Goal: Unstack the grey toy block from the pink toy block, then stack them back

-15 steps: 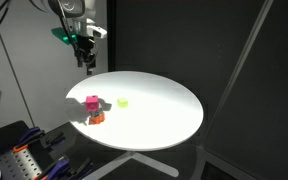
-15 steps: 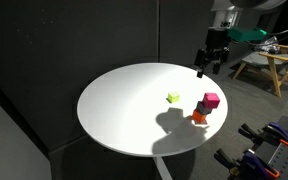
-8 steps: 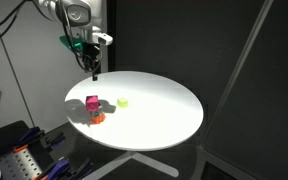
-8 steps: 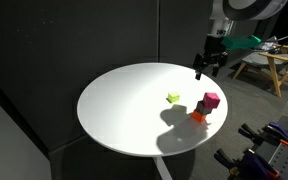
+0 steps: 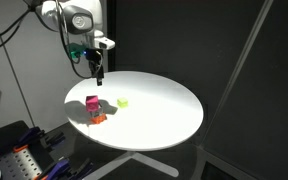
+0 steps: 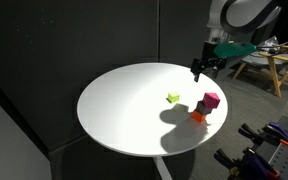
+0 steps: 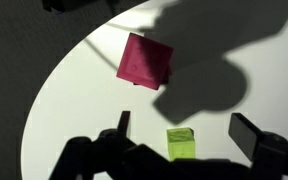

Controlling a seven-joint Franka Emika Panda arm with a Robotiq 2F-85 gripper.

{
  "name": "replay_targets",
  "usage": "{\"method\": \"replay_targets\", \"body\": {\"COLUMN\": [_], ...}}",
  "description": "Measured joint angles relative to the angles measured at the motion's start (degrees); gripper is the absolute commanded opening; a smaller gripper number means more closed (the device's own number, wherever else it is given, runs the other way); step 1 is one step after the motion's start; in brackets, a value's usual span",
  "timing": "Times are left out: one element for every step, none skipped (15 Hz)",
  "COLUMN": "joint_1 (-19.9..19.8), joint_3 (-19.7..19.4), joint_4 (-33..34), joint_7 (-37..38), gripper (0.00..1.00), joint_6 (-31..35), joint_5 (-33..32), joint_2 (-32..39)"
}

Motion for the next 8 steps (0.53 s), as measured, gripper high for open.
{"method": "replay_targets", "body": {"joint_1": [0.00, 0.00, -0.01, -0.03, -0.07, -0.14, -0.21, -0.24], "joint_3": [0.00, 0.00, 0.00, 0.00, 0.00, -0.01, -0.02, -0.07], "joint_4": [-0.08, -0.23, -0.48, -0.78, -1.14, -1.50, -1.85, -2.20], "joint_7": [1.44, 2.73, 3.97, 5.03, 6.00, 6.77, 7.33, 7.78], "gripper": [1.00, 1.00, 1.00, 1.00, 1.00, 1.00, 1.00, 1.00], "joint_6": [0.07, 0.07, 0.07, 0.07, 0.07, 0.07, 0.07, 0.07], "joint_5": [-0.83, -1.53, -2.05, -2.37, -2.45, -2.45, -2.45, -2.45], "joint_2": [0.19, 0.31, 0.36, 0.40, 0.44, 0.50, 0.55, 0.60]}}
